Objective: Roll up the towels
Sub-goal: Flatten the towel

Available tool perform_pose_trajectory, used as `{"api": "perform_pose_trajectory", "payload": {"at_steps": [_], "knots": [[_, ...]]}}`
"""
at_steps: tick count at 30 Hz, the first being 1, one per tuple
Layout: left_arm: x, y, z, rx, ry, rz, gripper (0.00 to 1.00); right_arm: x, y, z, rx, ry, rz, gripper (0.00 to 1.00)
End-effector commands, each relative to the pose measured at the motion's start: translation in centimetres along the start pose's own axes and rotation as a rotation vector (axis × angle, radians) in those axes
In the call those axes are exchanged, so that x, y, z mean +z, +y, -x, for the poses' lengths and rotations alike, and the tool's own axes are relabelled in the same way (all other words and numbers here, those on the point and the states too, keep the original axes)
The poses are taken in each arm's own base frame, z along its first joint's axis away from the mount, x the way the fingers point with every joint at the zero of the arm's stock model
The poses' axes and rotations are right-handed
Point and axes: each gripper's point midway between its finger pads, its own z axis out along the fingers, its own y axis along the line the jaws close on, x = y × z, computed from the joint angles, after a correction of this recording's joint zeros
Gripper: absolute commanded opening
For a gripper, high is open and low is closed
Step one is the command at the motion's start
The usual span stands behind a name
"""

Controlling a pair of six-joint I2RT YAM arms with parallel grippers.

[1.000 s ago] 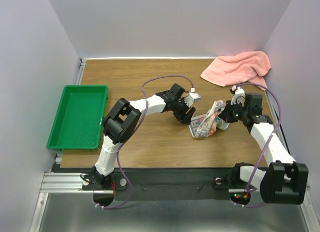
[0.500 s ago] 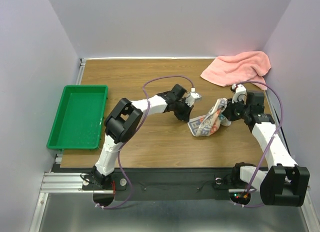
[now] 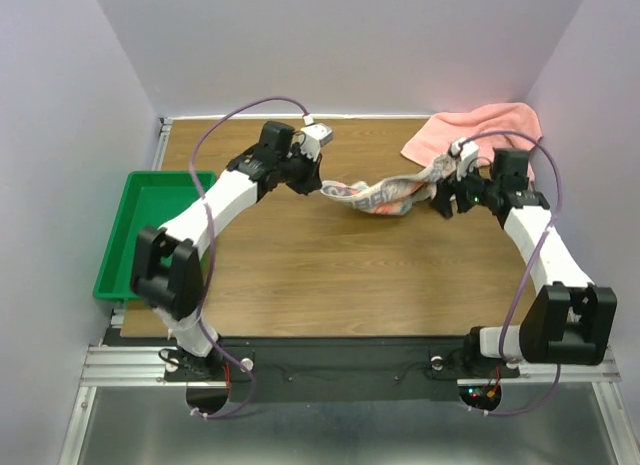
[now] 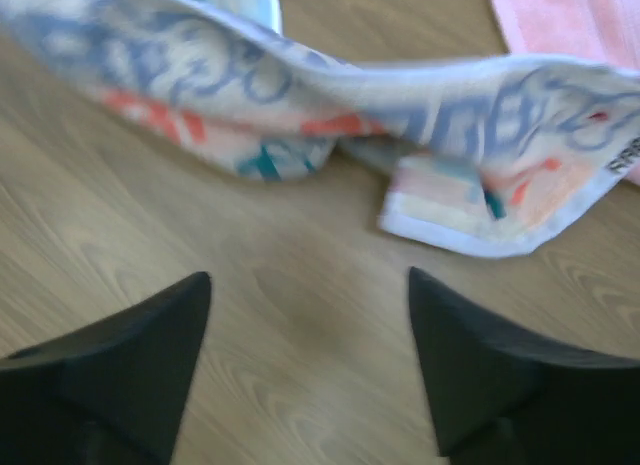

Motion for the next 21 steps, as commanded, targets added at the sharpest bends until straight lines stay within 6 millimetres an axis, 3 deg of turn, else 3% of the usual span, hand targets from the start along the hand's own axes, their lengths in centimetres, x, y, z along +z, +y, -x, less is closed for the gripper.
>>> {"api": "perform_pose_trajectory", "payload": {"at_steps": [1,2,3,5,6,8,11,14,15,17,18,19,21], "knots": [[-2.7,-1.3,-6.7,0.027,0.157,0.012,0.0,-1.8,2.1,-8.2,-0.257,0.196,0.056,0.94],[-3.0,-1.4,-8.2,0.02,0.193,0.016,0.0,-2.3,2.2,-10.0,-0.295,0.239,0.047,0.94],[-3.1,-1.4,-11.4,-0.001,0.261,0.014,0.0,-3.0,1.9,-11.8,-0.326,0.303,0.022,0.94],[-4.0,-1.8,-15.0,0.004,0.329,0.016,0.0,-4.2,2.2,-13.2,-0.396,0.332,0.0,0.94],[-4.3,-1.6,-15.8,0.007,0.341,0.026,0.0,-4.5,2.4,-13.3,-0.408,0.334,0.002,0.94],[-5.2,-1.5,-17.0,0.026,0.368,0.043,0.0,-4.9,2.5,-13.0,-0.413,0.334,0.001,0.94],[-5.9,-0.8,-16.7,0.031,0.362,0.084,0.0,-4.4,1.5,-12.2,-0.387,0.349,-0.013,0.89],[-6.0,0.0,-16.3,0.037,0.368,0.121,0.0,-2.2,-0.6,-10.4,-0.253,0.367,-0.009,0.78],[-6.1,0.2,-16.2,0.033,0.369,0.123,0.0,-0.9,-1.1,-11.0,-0.19,0.397,0.017,0.77],[-6.0,0.6,-15.7,0.026,0.365,0.135,0.0,1.2,-3.1,-6.3,-0.13,0.308,0.016,0.77],[-6.0,0.6,-15.7,0.026,0.37,0.136,0.0,2.0,-2.6,-7.1,-0.081,0.317,0.054,0.77],[-6.0,0.7,-15.9,0.024,0.376,0.137,0.0,2.4,-4.0,-3.5,-0.098,0.248,0.029,0.77],[-5.8,0.9,-16.0,0.015,0.379,0.142,0.0,3.9,-5.0,-0.7,-0.023,0.195,0.025,0.78]]}}
